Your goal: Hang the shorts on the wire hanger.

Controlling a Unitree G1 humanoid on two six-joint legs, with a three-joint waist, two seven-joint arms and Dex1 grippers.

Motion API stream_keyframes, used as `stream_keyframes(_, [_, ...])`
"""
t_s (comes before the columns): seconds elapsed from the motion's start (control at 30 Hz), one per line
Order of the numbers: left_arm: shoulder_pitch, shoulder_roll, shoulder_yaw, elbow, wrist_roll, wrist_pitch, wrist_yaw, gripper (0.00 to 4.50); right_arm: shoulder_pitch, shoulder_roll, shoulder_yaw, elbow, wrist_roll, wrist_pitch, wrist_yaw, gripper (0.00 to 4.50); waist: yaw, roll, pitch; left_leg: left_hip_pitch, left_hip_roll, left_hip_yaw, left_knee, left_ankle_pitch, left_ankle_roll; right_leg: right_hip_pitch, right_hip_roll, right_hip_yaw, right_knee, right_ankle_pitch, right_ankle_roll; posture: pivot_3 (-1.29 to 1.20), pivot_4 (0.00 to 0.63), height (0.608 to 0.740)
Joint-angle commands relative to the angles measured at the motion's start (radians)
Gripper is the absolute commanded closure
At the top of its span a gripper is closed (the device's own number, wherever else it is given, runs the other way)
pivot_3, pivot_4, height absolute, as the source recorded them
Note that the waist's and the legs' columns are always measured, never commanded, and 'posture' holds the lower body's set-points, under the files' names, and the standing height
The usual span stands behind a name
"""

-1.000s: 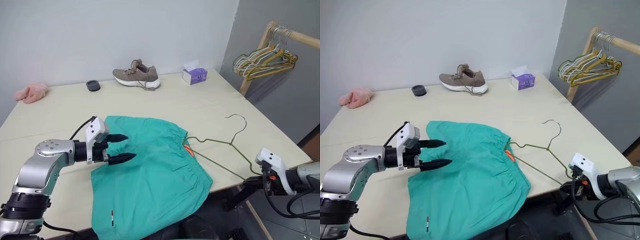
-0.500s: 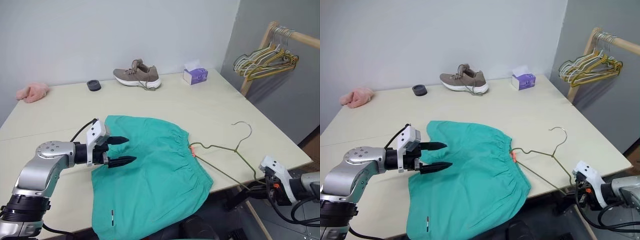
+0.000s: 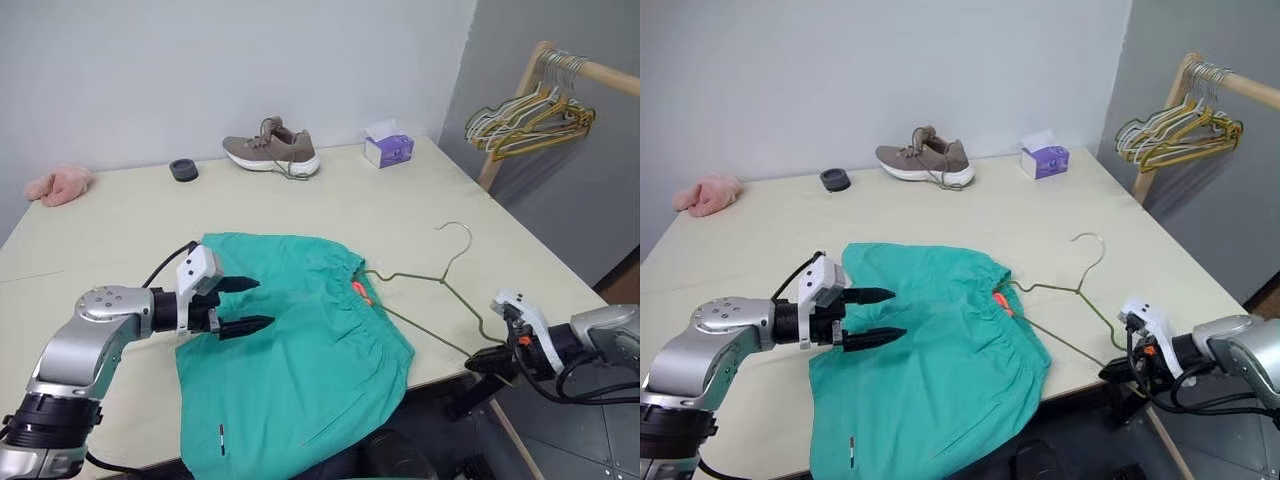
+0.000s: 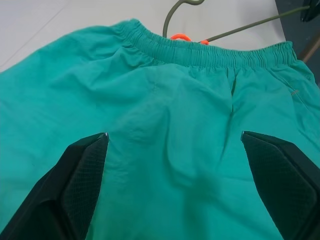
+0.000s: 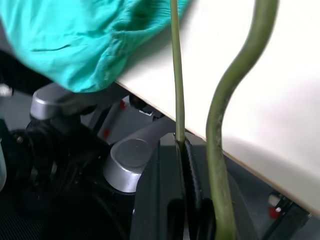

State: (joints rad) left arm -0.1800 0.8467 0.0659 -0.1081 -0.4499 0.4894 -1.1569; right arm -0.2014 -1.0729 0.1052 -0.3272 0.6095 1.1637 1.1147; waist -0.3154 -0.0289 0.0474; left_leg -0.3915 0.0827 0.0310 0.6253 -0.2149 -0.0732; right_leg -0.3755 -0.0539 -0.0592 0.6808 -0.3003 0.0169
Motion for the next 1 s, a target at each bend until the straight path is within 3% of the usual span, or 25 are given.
stream_keyframes(0.03, [-0.004, 0.008, 0.030, -0.027, -0.003, -0.015, 0.014, 0.01, -0.003, -0.029, 0.048, -0.093, -0.033, -0.085, 0.016, 4.50, 0.006, 0.000, 0.000, 0.000, 0.000, 0.000, 0.000, 0.000, 0.000, 0.000, 0.000, 0.000, 0.000, 0.000, 0.000, -0.31, 0.000, 0.740])
stream_keyframes(0.2, [-0.012, 0.006, 0.027, -0.015, 0.002, -0.023, 0.024, 0.01, 0.037, -0.055, 0.097, -0.121, -0.125, -0.198, -0.012, 4.50, 0.012, 0.000, 0.000, -0.001, 0.000, 0.000, 0.001, 0.000, 0.000, 0.000, 0.000, 0.000, 0.000, 0.000, 0.000, -0.31, 0.000, 0.740])
stream_keyframes(0.63, [-0.025, 0.003, 0.020, 0.027, 0.011, -0.056, 0.032, 0.01, 0.111, -0.058, -0.040, -0.016, -0.021, -0.050, -0.031, 4.50, 0.012, -0.001, 0.000, 0.000, 0.000, 0.000, 0.001, 0.000, 0.000, 0.000, -0.001, 0.000, 0.000, 0.000, 0.000, -0.33, 0.000, 0.740])
stream_keyframes(1.0, [-0.024, 0.000, 0.019, 0.031, 0.017, -0.065, 0.033, 0.01, -0.045, 0.044, 0.037, 0.122, -0.027, 0.044, -0.061, 4.50, 0.009, 0.000, 0.000, 0.000, 0.000, 0.000, 0.001, 0.000, 0.000, 0.001, 0.000, 0.000, 0.000, 0.000, 0.000, -0.32, 0.000, 0.740])
